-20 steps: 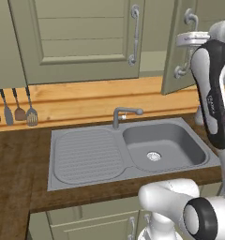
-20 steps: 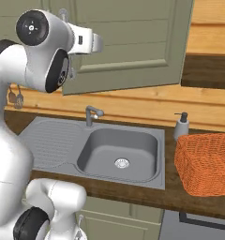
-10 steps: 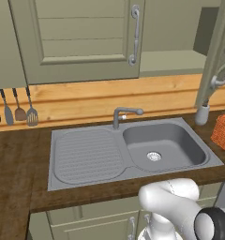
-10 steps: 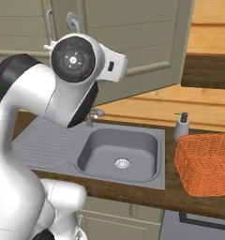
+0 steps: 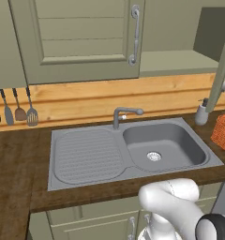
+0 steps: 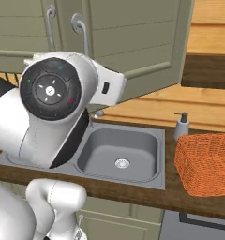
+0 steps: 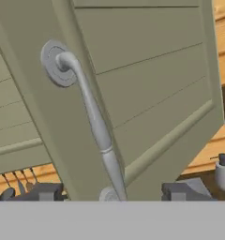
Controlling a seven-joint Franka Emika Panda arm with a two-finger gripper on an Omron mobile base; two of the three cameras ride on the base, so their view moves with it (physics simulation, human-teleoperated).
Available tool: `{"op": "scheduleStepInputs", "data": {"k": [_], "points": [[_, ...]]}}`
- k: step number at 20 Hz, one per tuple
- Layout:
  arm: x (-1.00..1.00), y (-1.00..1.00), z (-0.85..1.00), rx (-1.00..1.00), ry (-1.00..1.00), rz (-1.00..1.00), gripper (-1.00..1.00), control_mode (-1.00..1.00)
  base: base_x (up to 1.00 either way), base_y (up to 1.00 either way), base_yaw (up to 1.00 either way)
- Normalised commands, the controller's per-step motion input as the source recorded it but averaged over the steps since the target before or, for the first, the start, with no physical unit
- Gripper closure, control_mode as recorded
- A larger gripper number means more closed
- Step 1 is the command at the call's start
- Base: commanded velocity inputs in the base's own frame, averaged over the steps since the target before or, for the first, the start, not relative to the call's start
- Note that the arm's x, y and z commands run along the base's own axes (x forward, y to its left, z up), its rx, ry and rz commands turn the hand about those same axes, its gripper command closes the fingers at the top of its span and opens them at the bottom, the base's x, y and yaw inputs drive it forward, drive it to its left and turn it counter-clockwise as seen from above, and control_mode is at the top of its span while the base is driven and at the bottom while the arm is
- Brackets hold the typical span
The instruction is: Open the cabinet, pick up the bread from the cabinet and place it in the basket. Then move the basket to the dining counter.
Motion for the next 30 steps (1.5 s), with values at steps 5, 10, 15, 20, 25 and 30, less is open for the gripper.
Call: {"op": "scheduleStepInputs", "data": {"k": [5, 10, 15, 20, 25, 30], "points": [[-0.68, 0.69, 0.02, -0.38, 0.15, -0.07, -1.00, -1.00, 0.00, 0.00, 0.00], [0.21, 1.00, -0.06, -0.77, 0.45, -0.01, -1.00, -1.00, 0.00, 0.00, 0.00], [0.88, 0.70, -0.27, -0.69, 0.54, -0.13, -1.00, -1.00, 0.00, 0.00, 0.00], [1.00, 0.02, -0.68, -0.62, 0.60, -0.07, -1.00, -1.00, 0.00, 0.00, 0.00], [0.85, -0.72, -0.40, -0.40, 0.48, -0.07, -1.00, -1.00, 0.00, 0.00, 0.00], [-0.01, -1.00, 0.15, -0.13, 0.16, -0.16, -1.00, -1.00, 0.00, 0.00, 0.00]]}}
